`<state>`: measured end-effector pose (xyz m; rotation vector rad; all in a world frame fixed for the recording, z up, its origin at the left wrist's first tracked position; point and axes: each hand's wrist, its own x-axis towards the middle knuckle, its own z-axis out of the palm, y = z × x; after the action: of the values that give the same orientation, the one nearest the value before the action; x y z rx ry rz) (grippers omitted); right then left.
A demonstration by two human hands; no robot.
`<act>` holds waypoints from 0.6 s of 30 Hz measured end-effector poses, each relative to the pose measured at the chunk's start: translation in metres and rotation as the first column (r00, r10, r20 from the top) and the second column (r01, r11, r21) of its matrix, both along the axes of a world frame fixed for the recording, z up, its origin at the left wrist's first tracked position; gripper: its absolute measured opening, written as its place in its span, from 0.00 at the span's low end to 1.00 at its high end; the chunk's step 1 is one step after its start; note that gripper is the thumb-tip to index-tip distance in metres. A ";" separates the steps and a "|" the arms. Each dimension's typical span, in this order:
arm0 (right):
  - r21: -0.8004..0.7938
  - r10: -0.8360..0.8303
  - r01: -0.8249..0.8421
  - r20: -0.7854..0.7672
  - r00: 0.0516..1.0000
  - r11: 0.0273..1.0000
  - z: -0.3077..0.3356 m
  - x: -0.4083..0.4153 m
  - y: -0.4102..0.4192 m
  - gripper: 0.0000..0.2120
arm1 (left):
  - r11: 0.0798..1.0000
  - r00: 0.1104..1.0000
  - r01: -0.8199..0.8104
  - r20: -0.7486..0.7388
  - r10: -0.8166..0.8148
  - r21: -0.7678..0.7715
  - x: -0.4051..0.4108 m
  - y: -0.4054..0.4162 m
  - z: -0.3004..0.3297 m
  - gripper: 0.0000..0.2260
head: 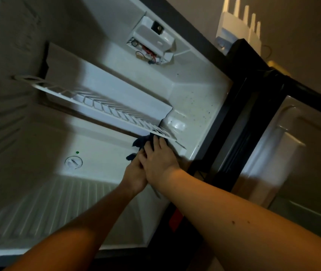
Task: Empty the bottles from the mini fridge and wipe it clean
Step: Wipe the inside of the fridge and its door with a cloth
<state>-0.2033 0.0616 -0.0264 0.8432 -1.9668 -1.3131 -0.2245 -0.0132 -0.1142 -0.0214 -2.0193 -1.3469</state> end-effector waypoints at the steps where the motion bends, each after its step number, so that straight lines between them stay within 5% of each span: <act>1: -0.004 0.011 -0.011 -0.007 1.000 1.000 -0.001 0.001 0.001 0.31 | 1.000 1.000 0.009 -0.004 -0.009 0.025 0.001 0.000 -0.001 0.25; 18: -0.032 0.119 -0.117 0.054 0.991 0.993 0.005 0.073 0.070 0.23 | 0.975 1.000 -0.002 -0.021 0.007 0.222 0.104 0.069 0.014 0.08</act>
<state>-0.1301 0.1317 -0.0215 0.9764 -1.9421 -1.2029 -0.1209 0.0554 -0.1005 0.0696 -1.8384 -1.5556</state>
